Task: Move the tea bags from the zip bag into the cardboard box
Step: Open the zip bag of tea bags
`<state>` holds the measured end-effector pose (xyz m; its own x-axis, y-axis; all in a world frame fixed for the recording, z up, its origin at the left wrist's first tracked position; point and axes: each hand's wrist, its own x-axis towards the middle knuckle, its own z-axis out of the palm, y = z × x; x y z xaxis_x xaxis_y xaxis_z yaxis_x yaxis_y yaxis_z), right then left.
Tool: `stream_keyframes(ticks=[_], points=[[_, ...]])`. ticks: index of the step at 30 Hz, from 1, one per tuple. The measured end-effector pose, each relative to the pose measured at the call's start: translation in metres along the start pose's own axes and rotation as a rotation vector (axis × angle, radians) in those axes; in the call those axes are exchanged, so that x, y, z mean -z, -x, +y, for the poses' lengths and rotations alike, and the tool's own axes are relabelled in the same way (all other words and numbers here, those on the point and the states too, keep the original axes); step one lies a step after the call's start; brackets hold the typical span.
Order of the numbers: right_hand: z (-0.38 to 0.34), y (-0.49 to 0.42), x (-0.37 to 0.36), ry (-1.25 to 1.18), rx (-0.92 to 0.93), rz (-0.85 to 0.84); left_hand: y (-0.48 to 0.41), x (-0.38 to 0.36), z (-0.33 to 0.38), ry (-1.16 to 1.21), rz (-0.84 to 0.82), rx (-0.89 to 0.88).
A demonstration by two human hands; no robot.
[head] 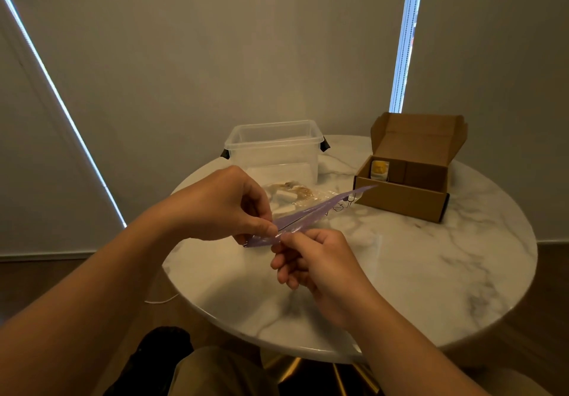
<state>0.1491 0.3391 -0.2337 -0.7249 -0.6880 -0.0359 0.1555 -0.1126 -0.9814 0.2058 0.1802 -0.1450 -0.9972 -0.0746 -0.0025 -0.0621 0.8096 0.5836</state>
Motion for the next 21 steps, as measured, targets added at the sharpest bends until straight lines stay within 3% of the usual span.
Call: stream_keyframes(ticks=[10,21], points=[[-0.004,-0.003,0.001,0.009,-0.013,0.034,-0.006,-0.012,0.008,-0.324,0.057,-0.085],[0.002,-0.003,0.0,0.054,-0.058,0.111,-0.003,-0.018,0.007,-0.338,0.135,-0.136]])
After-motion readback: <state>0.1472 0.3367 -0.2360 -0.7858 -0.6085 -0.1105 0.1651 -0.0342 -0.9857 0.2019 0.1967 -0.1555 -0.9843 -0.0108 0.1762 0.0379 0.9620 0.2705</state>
